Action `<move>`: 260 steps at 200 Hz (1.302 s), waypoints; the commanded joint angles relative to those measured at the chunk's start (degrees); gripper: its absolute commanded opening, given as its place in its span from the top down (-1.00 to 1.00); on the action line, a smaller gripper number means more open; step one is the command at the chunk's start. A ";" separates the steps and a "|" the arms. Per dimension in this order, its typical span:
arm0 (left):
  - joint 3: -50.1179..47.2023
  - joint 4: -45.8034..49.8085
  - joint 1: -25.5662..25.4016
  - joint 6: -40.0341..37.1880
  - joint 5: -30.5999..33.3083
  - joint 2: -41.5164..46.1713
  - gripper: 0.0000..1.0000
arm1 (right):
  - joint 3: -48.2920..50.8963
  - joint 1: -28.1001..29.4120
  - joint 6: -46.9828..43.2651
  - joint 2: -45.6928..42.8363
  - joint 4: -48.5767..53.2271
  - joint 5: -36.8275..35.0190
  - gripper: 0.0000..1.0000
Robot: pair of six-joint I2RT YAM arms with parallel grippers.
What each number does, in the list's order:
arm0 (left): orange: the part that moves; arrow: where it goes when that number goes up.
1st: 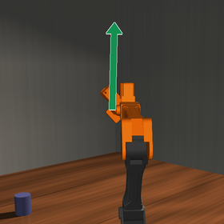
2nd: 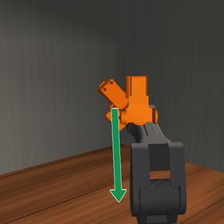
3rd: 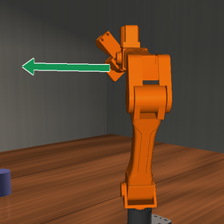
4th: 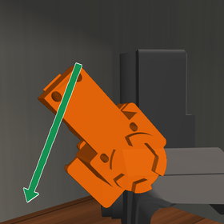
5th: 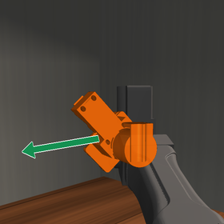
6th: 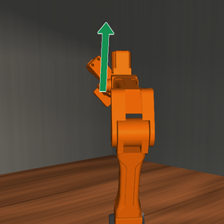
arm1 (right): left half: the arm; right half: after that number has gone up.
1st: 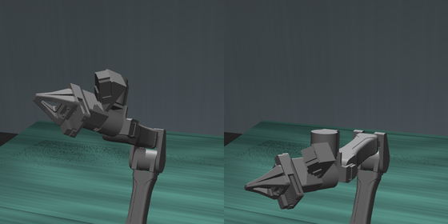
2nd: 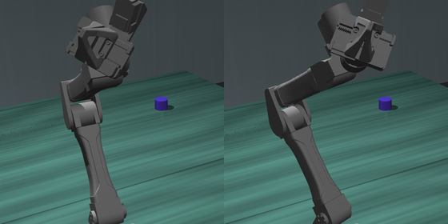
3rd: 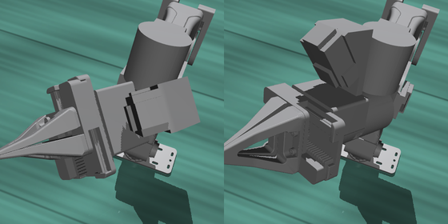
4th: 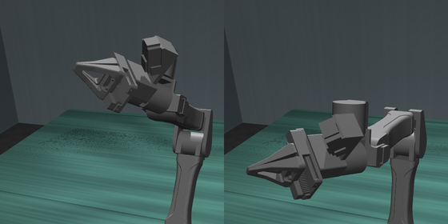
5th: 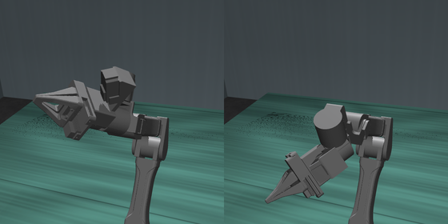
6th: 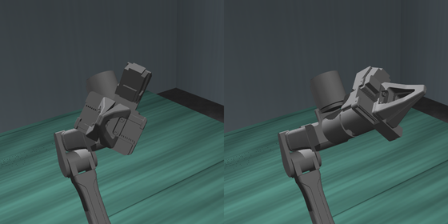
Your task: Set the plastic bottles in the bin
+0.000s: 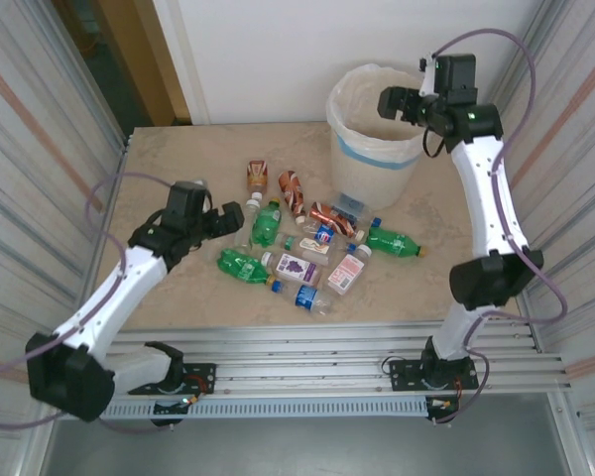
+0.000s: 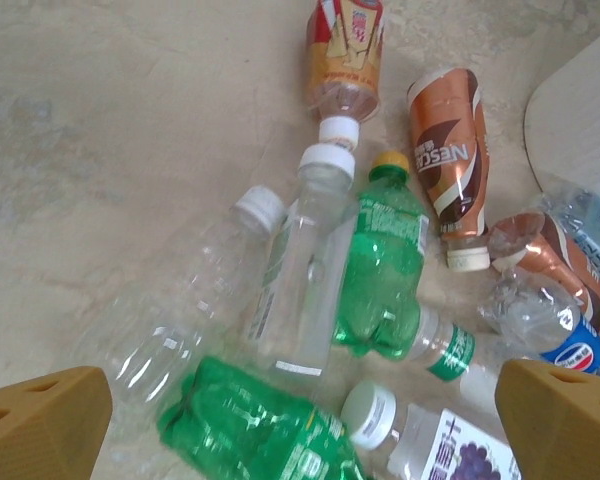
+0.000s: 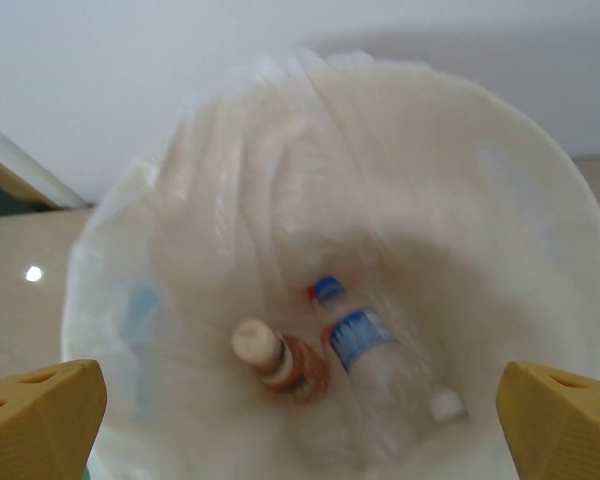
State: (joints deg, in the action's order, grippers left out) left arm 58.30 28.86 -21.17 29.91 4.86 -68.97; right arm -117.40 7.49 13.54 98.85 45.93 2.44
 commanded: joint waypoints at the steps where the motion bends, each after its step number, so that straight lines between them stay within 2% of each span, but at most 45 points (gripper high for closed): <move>1: 6.46 1.18 0.75 -3.96 -1.79 -6.92 -0.96 | 11.55 0.00 3.15 -8.73 -2.63 -5.27 -0.96; 29: 15.20 2.29 2.09 -4.63 -4.12 -17.77 -0.94 | 25.11 -0.23 5.32 -18.62 -6.71 -6.85 -0.96; 113: 44.74 13.08 3.24 -8.96 -2.46 -46.26 -0.88 | 48.05 0.58 10.39 -36.68 -5.74 -13.06 -0.96; 169: 60.46 19.79 3.67 -11.28 -2.31 -60.14 -0.78 | 52.92 2.79 11.29 -38.43 -2.74 -20.00 -0.96; 206: 71.22 25.00 3.79 -11.81 -1.75 -68.55 -0.76 | 53.57 2.97 11.55 -38.98 -2.25 -21.78 -0.96; 260: 77.53 26.66 4.25 -12.18 -1.30 -74.60 -0.64 | 54.21 3.06 11.53 -39.57 -2.34 -21.85 -0.96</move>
State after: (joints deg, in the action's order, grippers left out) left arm 132.73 52.56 -17.56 19.03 2.83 -141.80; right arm -63.53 10.15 23.59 60.34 42.76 -18.04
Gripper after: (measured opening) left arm 0.825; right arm 0.979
